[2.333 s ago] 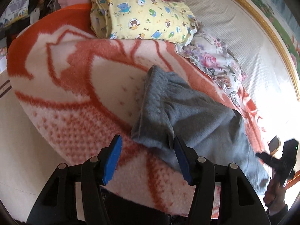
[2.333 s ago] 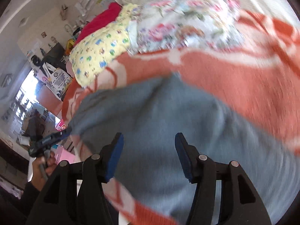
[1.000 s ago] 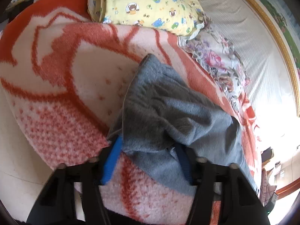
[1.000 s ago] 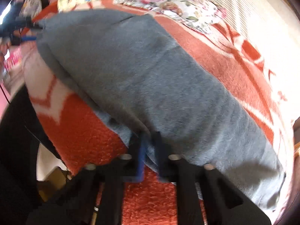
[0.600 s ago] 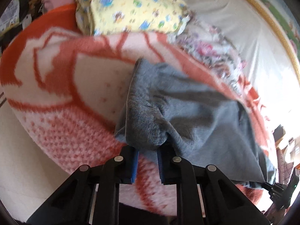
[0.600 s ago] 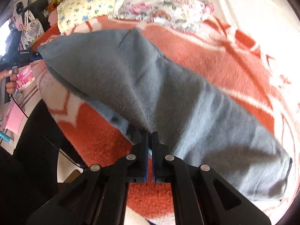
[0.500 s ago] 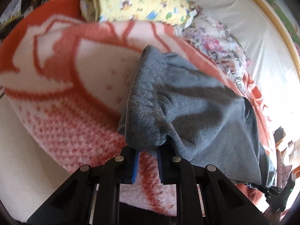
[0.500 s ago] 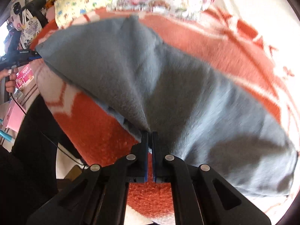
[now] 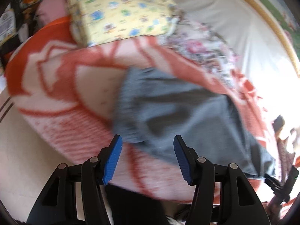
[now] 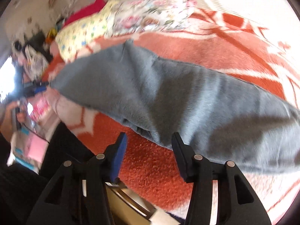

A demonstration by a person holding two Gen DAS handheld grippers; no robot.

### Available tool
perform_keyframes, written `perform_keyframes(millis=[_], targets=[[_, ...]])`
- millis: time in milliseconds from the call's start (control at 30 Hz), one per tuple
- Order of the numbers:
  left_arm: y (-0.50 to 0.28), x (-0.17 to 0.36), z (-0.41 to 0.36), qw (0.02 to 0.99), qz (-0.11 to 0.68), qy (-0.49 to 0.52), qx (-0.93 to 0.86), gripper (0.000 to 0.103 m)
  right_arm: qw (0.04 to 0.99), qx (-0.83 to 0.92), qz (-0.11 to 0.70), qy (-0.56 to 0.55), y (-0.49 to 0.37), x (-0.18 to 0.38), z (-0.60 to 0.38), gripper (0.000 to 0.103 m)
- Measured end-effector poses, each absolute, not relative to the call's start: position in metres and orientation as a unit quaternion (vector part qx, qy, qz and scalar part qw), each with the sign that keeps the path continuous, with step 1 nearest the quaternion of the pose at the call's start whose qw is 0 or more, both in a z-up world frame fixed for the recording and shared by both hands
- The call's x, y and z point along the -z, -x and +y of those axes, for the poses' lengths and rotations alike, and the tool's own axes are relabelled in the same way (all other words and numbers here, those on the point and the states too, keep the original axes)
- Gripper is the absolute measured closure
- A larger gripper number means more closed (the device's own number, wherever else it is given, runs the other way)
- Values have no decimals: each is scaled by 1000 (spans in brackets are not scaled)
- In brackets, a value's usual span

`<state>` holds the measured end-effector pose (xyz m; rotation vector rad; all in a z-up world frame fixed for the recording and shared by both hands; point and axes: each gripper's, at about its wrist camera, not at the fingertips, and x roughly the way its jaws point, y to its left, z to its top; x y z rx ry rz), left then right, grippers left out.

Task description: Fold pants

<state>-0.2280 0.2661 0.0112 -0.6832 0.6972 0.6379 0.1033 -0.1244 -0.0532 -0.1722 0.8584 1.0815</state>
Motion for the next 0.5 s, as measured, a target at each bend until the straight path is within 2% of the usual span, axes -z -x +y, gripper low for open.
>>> perform_keyframes(millis=[233,500], targets=[[94,-30,202,875,365,280,-152,35,805,-423,416,-21,-132,61,-185,52],[-50,-27,92,881,433,191,9,35,835,-306,431,-151,-159,83,-286,52]])
